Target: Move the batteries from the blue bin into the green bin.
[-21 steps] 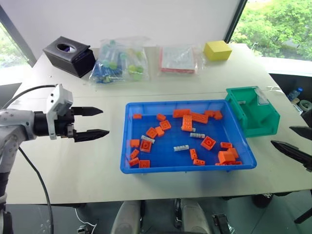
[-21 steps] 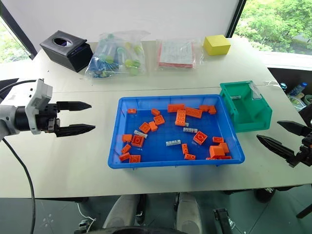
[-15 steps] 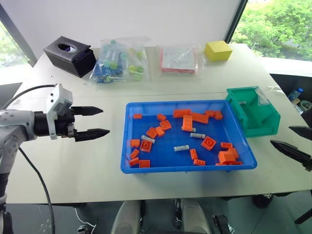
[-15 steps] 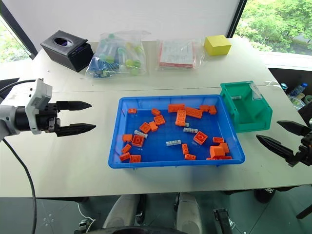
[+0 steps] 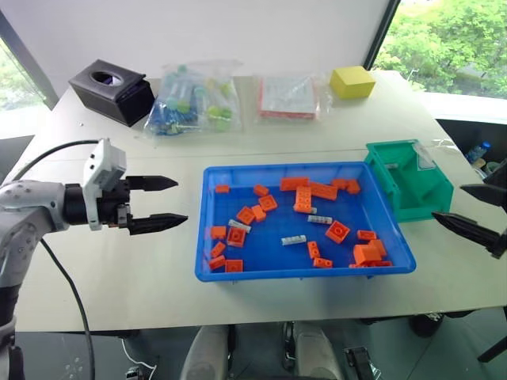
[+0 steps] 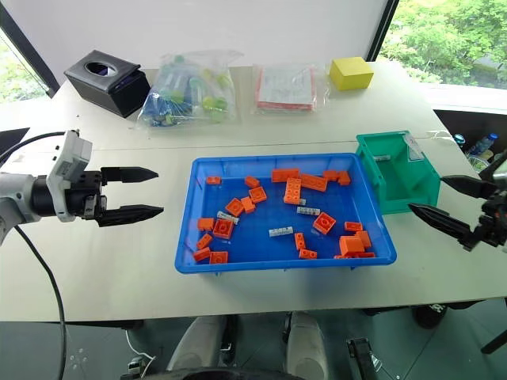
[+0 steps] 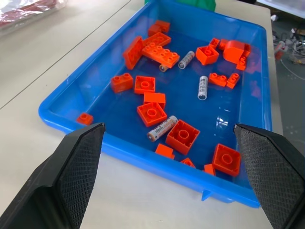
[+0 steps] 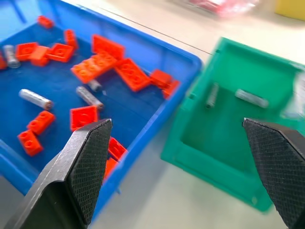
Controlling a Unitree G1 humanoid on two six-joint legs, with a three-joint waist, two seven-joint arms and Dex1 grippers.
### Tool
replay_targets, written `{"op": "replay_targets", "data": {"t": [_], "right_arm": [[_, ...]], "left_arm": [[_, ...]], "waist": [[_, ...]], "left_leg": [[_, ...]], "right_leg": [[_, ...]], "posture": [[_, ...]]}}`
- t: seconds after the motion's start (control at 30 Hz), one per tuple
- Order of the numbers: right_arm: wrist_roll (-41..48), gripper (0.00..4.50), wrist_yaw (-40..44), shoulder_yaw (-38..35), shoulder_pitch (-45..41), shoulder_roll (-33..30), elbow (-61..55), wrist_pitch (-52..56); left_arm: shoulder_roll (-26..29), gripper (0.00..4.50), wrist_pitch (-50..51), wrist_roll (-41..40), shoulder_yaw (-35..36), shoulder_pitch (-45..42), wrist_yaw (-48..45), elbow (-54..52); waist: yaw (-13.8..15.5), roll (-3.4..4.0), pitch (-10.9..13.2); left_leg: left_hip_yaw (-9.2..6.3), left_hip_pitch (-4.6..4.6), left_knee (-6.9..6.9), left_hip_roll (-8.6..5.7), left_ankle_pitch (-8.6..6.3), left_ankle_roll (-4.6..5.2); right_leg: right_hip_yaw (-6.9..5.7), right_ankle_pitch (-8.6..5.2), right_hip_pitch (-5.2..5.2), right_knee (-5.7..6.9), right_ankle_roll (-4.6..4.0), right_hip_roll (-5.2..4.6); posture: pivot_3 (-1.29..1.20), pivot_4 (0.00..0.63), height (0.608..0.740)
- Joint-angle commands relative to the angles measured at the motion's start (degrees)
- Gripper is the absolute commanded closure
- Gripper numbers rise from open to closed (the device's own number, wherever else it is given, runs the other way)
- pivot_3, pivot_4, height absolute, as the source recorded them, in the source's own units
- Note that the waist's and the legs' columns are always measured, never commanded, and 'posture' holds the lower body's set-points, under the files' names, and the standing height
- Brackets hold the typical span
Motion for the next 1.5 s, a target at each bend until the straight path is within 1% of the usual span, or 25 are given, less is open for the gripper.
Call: {"op": "replay_targets", "data": {"t": [0.03,0.07,0.13,0.17,0.2,0.23,0.3,0.4,0.47,0.53,0.73,0.83,0.97,1.13,1.3,1.4,1.5], "right_arm": [[1.5,0.02,-0.6,8.2,-8.1,-1.4,-1.8,0.7],[0.4,0.02,-0.5,14.3,-12.8,-1.0,-2.5,0.3],[-1.9,0.02,1.4,23.6,-19.6,0.0,-3.1,-1.2],[-2.9,0.02,2.7,26.7,-21.7,0.3,-3.0,-2.1],[-3.9,0.02,3.2,30.6,-25.1,1.7,-2.3,-2.1],[-5.8,0.02,2.4,35.5,-29.0,4.0,-1.0,-1.2],[-8.6,0.02,0.2,42.6,-34.4,7.8,0.8,2.1],[-11.8,0.02,0.4,49.8,-34.9,11.1,-1.3,2.4],[-12.7,0.02,-0.2,52.3,-34.4,13.2,-2.2,2.4],[-13.6,0.02,-2.1,54.2,-34.6,16.4,-1.7,3.3],[-18.1,0.02,-5.6,58.2,-36.0,24.0,3.4,2.6],[-20.5,0.02,-6.8,59.7,-37.3,27.4,6.5,1.7],[-22.3,0.02,-6.8,61.0,-38.2,29.9,7.8,1.0],[-23.3,0.02,-6.6,61.5,-38.4,31.6,7.6,1.1],[-19.8,0.02,-6.0,60.0,-37.2,31.7,2.2,6.5],[-20.5,0.02,-6.3,61.5,-36.0,31.3,1.3,6.8],[-20.6,0.02,-7.1,61.3,-35.0,31.3,1.0,7.9]], "left_arm": [[0.2,0.0,0.0,-1.1,0.5,-1.4,-0.3,-1.0],[0.0,0.0,-0.1,-1.2,0.3,-1.9,-0.3,-1.0],[-0.3,0.0,0.0,-1.3,-0.1,-2.5,-0.2,-1.1],[-0.4,0.0,0.2,-1.4,-0.2,-2.7,-0.1,-1.1],[-0.5,0.0,0.3,-1.5,-0.3,-2.7,0.1,-1.4],[-0.7,0.0,0.2,-1.4,-0.4,-2.5,0.2,-1.8],[-0.9,0.0,0.2,-1.4,-0.3,-2.0,0.7,-2.7],[-0.8,0.0,1.0,-2.5,1.2,-1.0,1.7,-4.2],[-0.6,0.0,1.6,-3.2,2.0,-0.4,2.4,-5.0],[-0.2,0.0,2.3,-3.9,2.9,0.4,2.8,-6.0],[1.7,0.0,4.1,-6.1,4.6,2.3,2.1,-7.9],[3.0,0.0,3.1,-5.1,4.6,3.8,1.1,-7.7],[4.5,0.0,0.8,-3.1,4.6,5.8,-0.8,-6.6],[4.8,0.0,0.1,-2.7,4.6,5.8,-1.4,-5.6],[4.5,0.0,-0.1,-2.8,4.1,5.2,-1.3,-5.6],[4.3,0.0,-0.2,-2.7,3.6,4.5,-1.1,-5.5],[4.1,0.0,-0.1,-2.7,3.5,3.9,-1.0,-5.4]], "waist": [[0.0,-0.03,0.0],[-0.2,-0.02,0.0],[-0.4,-0.05,0.0],[-0.5,-0.05,0.1],[-0.5,-0.07,0.1],[-0.4,-0.08,0.1],[-0.9,-0.17,0.1],[-0.9,-0.3,0.2],[-1.0,-0.31,0.2],[-1.3,-0.34,0.2],[-1.4,-0.35,0.2],[-1.4,-0.36,0.2],[-1.3,-0.36,0.2],[-1.3,-0.36,0.2],[-1.4,-0.36,0.2],[-1.3,-0.36,0.2],[-1.3,-0.36,0.2]], "left_leg": [[0.0,0.01,0.0,0.0,0.0,0.0],[0.0,0.01,0.0,0.01,0.0,0.0],[0.03,0.0,-0.01,0.04,0.0,0.0],[0.02,-0.01,-0.01,0.04,0.0,0.0],[0.0,-0.04,-0.03,0.05,0.0,0.0],[0.0,-0.05,-0.04,0.04,0.0,0.0],[0.06,-0.08,-0.03,0.02,0.0,0.0],[0.02,-0.13,0.0,0.0,0.0,0.0],[0.0,-0.17,-0.01,-0.02,0.0,0.0],[0.04,-0.17,0.01,-0.03,0.0,0.0],[0.04,-0.04,0.07,0.01,0.01,-0.02],[0.06,-0.05,0.07,-0.01,0.02,-0.03],[0.05,-0.06,0.06,-0.03,0.02,-0.04],[0.05,-0.06,0.07,-0.07,0.02,-0.04],[0.04,-0.06,0.07,-0.03,0.03,-0.04],[0.04,-0.06,0.06,-0.04,0.02,-0.04],[0.05,-0.06,0.07,-0.05,0.03,-0.04]], "right_leg": [[0.0,0.0,0.0,0.01,0.0,0.0],[-0.01,0.0,-0.01,0.02,-0.01,0.02],[-0.01,0.02,-0.06,0.04,-0.03,0.04],[-0.01,0.02,-0.09,0.07,-0.03,0.05],[-0.01,0.03,-0.12,0.08,-0.05,0.06],[-0.01,0.07,-0.12,0.09,-0.11,0.06],[0.0,0.13,-0.16,0.09,-0.18,0.05],[0.0,0.14,-0.16,0.11,-0.19,0.03],[-0.01,0.15,-0.17,0.11,-0.16,0.02],[-0.01,0.25,-0.18,0.13,0.0,0.0],[-0.01,0.19,-0.2,0.35,-0.12,0.06],[0.0,0.16,-0.27,0.46,-0.17,0.06],[0.01,0.16,-0.34,0.61,-0.14,0.06],[0.01,0.15,-0.36,0.64,-0.16,0.06],[0.01,0.16,-0.38,0.67,-0.15,0.06],[0.01,0.18,-0.4,0.69,-0.11,0.07],[0.01,0.15,-0.38,0.69,-0.16,0.07]], "posture": [[0.0,0.15,0.692],[0.0,0.15,0.692],[0.0,0.15,0.692],[0.0,0.15,0.692],[0.0,0.15,0.692],[0.0,0.15,0.692],[0.0,0.15,0.692],[0.0,0.15,0.692],[0.0,0.15,0.692],[0.0,0.15,0.692],[0.0,0.15,0.692],[0.0,0.15,0.692],[0.0,0.15,0.692],[0.0,0.15,0.692],[0.0,0.15,0.692],[0.0,0.15,0.692],[0.0,0.15,0.692]]}}
